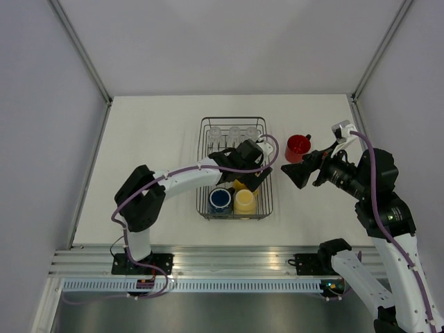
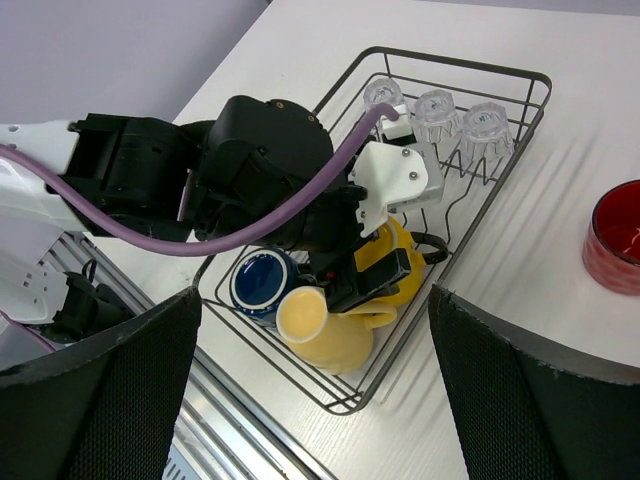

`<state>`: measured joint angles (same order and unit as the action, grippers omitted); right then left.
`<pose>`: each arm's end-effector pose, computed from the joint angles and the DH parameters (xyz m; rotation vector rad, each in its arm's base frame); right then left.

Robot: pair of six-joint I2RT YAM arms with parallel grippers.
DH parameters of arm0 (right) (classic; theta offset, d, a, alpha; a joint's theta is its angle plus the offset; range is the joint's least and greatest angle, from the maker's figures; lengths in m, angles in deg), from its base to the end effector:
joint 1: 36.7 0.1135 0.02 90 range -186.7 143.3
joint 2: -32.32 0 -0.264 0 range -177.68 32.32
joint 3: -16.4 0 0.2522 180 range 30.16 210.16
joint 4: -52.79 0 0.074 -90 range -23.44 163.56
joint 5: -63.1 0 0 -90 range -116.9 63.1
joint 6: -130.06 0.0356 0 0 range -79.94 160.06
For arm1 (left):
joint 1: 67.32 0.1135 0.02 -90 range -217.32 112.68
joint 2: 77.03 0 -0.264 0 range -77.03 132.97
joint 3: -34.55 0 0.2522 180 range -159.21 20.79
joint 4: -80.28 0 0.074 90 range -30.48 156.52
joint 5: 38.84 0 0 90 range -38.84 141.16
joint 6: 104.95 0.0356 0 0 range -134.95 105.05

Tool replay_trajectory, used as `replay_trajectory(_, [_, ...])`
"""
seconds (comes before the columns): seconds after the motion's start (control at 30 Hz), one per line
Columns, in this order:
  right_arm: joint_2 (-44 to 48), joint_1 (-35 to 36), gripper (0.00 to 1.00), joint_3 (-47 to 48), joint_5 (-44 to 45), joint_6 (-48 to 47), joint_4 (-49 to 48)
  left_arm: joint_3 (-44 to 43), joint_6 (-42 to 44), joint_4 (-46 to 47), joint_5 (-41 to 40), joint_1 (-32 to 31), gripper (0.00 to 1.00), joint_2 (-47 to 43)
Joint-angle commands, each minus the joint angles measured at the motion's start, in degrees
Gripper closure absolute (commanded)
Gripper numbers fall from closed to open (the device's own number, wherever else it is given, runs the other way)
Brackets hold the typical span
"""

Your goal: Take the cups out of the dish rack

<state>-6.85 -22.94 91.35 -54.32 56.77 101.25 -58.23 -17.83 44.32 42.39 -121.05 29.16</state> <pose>0.1155 0.0452 0.4045 -0.3058 1.8141 0.8046 0.2469 -0.3274 0.2257 0.9831 2.2290 -0.2631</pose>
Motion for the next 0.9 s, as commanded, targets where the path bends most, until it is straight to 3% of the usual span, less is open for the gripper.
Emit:
replay_trajectory(0.0, [0.2, 0.0, 0.02, 0.2, -1.4, -0.7, -1.3, -1.7, 0.9, 1.3, 0.7, 0.2, 0.00, 1.1])
replay_trajectory(0.2, [0.2, 0.0, 0.02, 0.1, -1.8, -0.8, -1.6, -1.4, 0.8, 2.3, 2.1, 0.6, 0.02, 2.3])
replay_trajectory(0.37, [0.2, 0.0, 0.02, 0.2, -1.8, -1.2, -1.2, -1.0, 0.0, 2.9, 3.4, 2.0, 0.09, 2.5])
replay_trajectory(0.63, [0.3, 0.0, 0.02, 0.5, -1.9, -1.5, -1.1, -0.4, -0.9, 3.3, 5.4, 2.7, 0.08, 3.7])
replay_trajectory(0.73, [0.3, 0.0, 0.02, 0.6, -2.1, -1.4, -1.3, -0.3, -1.0, 3.4, 5.5, 2.7, 0.01, 4.5])
replay_trajectory(0.87, [0.5, 0.0, 0.02, 0.7, -2.1, -1.4, -1.3, -0.2, -1.3, 3.3, 5.3, 2.7, 0.01, 5.1])
